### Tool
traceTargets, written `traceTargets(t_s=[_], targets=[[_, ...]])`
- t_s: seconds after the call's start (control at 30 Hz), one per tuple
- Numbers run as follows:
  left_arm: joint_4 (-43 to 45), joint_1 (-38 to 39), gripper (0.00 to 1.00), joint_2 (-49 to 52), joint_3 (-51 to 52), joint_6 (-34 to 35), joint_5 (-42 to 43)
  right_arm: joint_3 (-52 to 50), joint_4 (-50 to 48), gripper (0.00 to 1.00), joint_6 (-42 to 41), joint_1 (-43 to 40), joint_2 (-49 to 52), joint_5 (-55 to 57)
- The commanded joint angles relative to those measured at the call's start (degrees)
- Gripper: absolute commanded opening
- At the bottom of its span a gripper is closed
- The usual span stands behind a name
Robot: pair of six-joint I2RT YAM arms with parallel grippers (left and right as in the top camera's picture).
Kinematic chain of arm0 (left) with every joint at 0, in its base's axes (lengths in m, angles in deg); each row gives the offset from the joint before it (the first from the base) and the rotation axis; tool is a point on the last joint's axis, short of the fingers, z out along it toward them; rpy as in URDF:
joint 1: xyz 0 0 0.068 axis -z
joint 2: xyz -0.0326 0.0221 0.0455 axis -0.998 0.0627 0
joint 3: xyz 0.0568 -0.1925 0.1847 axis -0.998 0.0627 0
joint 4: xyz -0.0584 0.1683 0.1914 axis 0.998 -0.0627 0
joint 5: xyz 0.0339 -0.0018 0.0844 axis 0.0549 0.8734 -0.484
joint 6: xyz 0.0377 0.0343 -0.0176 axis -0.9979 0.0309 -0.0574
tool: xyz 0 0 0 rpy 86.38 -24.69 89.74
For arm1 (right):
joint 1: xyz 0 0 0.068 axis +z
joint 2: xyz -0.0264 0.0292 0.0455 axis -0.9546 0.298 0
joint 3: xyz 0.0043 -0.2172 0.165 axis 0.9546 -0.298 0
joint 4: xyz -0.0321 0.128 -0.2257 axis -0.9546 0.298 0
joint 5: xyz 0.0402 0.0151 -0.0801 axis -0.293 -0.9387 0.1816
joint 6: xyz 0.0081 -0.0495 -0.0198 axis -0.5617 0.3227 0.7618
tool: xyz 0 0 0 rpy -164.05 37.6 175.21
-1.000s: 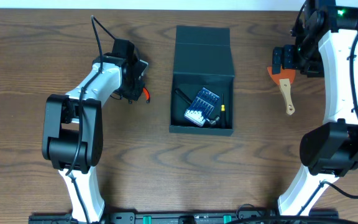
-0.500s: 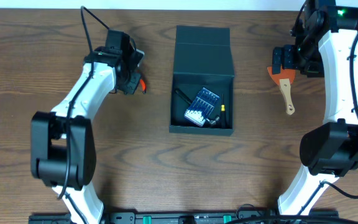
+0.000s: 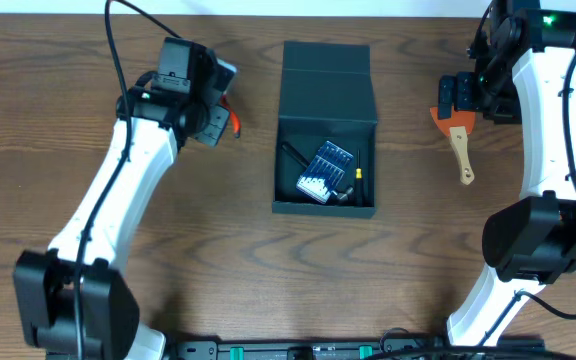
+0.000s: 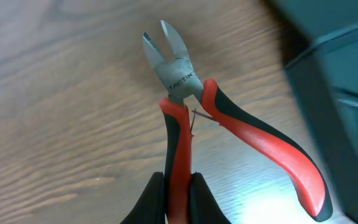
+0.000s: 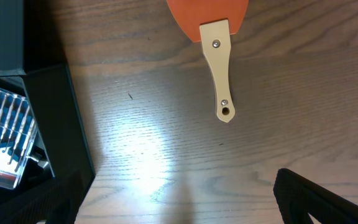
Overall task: Pack container
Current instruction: 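Lift the pliers and carry them over the black box, then lower the pliers into the box and open the left gripper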
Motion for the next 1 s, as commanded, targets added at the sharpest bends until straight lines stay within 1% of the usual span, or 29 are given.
traceTargets(t_s=[0.0,0.6,0.8,0.97], targets=[[-0.28,2.99,0.06,-2.56,-0.87,0.72,-0.20,0.74,0.04,0.99,-0.74,-0.24,-0.74,0.17],[-0.24,24.70,0.06,-3.78,-0.85,0.74,-0.04,0.74,0.04,0.99,-0.74,-0.24,-0.74,0.17],[-0.07,28.55,0.06,-2.99,-0.85,0.74,-0.04,0.74,0.04,0.99,-0.74,-0.24,-0.74,0.17],[-0.04,29.03,0.06,-0.28,-0.79,0.72,-0.04,0.74,0.04,0.99,-0.74,-0.24,-0.74,0.17]])
